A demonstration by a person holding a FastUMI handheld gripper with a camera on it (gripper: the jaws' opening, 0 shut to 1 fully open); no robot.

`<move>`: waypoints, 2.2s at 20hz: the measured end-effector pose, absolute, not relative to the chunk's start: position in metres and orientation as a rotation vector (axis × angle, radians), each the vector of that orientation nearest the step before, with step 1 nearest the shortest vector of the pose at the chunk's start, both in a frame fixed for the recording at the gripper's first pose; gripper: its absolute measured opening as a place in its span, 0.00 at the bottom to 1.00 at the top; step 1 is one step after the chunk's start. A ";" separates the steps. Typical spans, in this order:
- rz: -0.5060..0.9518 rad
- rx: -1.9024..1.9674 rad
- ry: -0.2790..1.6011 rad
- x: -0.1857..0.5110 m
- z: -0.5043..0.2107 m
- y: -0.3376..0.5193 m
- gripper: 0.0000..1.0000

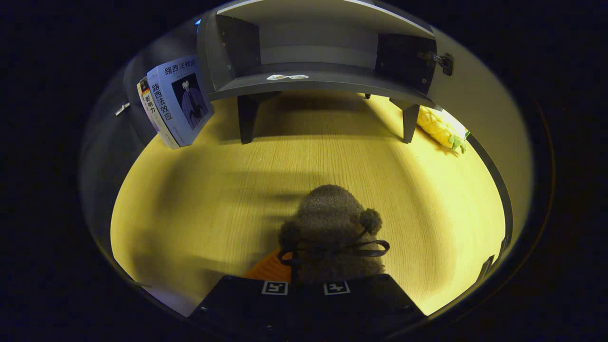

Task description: Open the shoe cabinet door, grab the shoes and put them into the shoe cabinet, then close the shoe cabinet door.

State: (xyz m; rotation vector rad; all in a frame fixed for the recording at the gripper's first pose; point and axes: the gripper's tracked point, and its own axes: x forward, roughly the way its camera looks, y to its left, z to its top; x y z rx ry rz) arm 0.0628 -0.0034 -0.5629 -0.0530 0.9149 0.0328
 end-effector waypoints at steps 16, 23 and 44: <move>-0.052 0.021 0.851 0.043 -0.440 -0.031 0.05; -0.069 0.033 0.725 0.062 -0.340 -0.048 0.05; -0.044 -0.010 0.404 0.274 -0.158 -0.041 0.05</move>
